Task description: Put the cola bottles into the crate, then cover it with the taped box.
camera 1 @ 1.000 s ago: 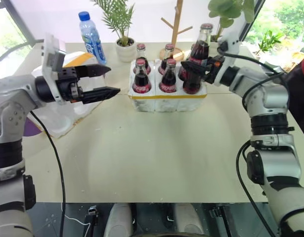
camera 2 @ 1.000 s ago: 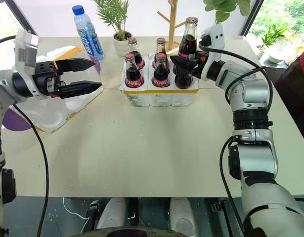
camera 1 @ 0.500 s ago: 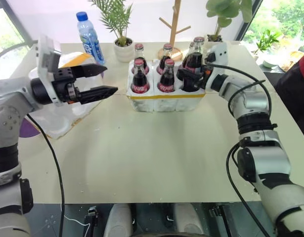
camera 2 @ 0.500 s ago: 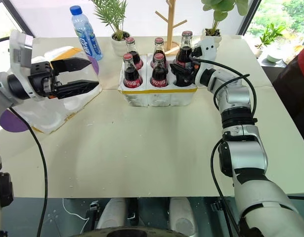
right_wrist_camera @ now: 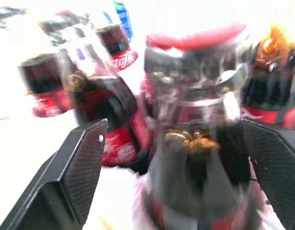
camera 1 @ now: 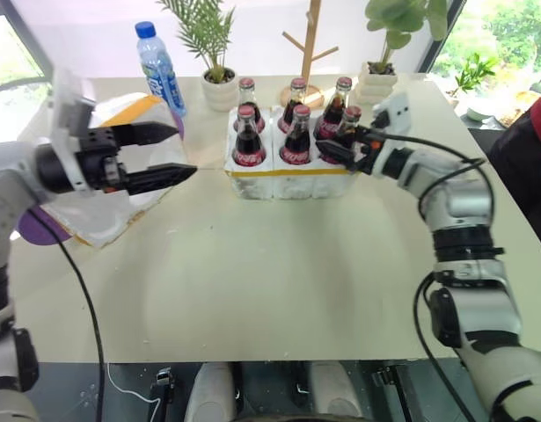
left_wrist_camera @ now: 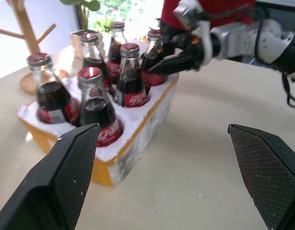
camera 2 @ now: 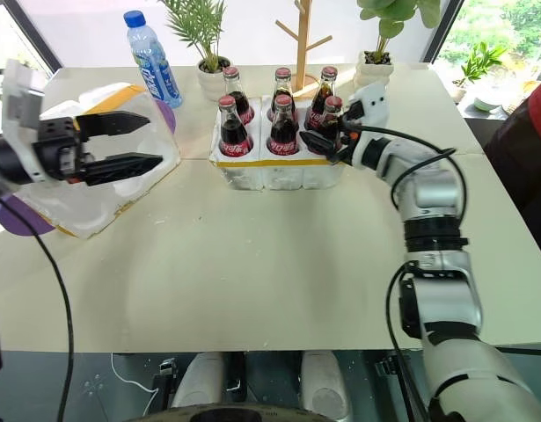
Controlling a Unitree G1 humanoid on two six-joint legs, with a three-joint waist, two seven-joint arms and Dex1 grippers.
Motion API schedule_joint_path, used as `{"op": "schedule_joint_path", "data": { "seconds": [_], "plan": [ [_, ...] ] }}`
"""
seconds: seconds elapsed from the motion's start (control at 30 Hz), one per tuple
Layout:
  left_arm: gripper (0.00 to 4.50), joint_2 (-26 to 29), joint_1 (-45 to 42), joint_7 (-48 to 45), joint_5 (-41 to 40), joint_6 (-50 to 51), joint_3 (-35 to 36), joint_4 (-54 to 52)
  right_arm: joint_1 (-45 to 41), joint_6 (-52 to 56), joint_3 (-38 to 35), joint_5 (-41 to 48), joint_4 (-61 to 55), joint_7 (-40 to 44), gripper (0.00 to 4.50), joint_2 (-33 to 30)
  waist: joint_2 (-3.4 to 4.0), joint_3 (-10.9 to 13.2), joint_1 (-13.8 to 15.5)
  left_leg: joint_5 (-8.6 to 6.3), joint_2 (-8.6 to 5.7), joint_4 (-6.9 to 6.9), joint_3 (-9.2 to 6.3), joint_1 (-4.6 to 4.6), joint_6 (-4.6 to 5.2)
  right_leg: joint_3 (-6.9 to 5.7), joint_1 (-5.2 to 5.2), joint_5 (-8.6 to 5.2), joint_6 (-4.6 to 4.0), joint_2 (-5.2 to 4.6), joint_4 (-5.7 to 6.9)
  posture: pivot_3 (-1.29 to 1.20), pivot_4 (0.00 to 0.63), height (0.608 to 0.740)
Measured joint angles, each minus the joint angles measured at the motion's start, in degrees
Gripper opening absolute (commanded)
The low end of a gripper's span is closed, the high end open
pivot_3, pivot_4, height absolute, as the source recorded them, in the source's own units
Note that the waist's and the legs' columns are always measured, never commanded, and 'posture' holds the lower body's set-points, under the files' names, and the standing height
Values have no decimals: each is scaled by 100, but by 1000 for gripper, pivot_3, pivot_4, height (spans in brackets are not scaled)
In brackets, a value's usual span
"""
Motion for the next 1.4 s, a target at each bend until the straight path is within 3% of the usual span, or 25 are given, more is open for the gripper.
{"op": "schedule_joint_path", "data": {
  "seconds": [0.13,0.27,0.43,0.57,0.77,0.93,1.1,1.37,1.4],
  "plan": [
    [4500,897,991,-531,18,155,1002,-117,-35,564,-42,382,-746,795,4468,-905,0,0,-2,-20,2,-5,1,3,35,-2,0,-1,-2,1,-4,0,150,740],
    [4500,1367,2468,-1337,676,168,2323,-78,-75,780,-7,588,-881,1589,4468,-1586,2,0,7,-22,0,-4,8,7,36,-5,2,-2,-4,-3,-4,0,150,740],
    [4500,1535,4182,-2366,2209,-767,3598,809,-374,1032,21,906,-935,2224,4468,-1799,6,2,-16,-22,3,-7,15,9,36,-8,-5,-8,-14,-2,-2,0,150,740],
    [4500,1752,4588,-2731,2986,-1699,3710,2005,-833,1390,7,1275,-952,2380,4468,-1710,4,1,12,-24,6,-10,15,3,35,-13,-13,-11,-19,-10,0,0,150,740],
    [4500,2256,3838,-2578,3377,-2799,2371,3809,-1051,1764,4,1818,-1309,2634,4468,-1648,2,0,49,-29,0,-12,27,-5,44,-15,-20,-9,-16,-30,0,0,150,740],
    [4500,2255,2253,-2386,3499,-3044,671,4566,-1006,1868,-23,1955,-1638,2591,4468,-1693,-1,-3,39,-29,0,-11,33,-13,44,-15,-34,-8,-15,-21,11,0,150,740],
    [4500,1788,-2,-2372,4116,-3173,-1041,5340,-779,1972,-118,2165,-2050,2404,4468,-1707,-8,-6,51,-29,-1,-5,35,-15,44,-15,-32,-6,-13,-17,14,0,150,740],
    [4500,1147,-1521,-2147,4935,-3697,-2119,6707,-325,2229,-315,2542,-2581,2136,4468,-1820,-15,-8,42,-28,1,0,34,-14,45,-14,-34,-6,-12,-15,17,0,150,740],
    [4242,1086,-1589,-2108,4987,-3748,-2147,6810,-325,2287,-343,2590,-2611,2103,4491,-1828,-17,-8,42,-28,1,1,35,-14,45,-14,-34,-6,-12,-16,16,0,150,740]
  ]
}}
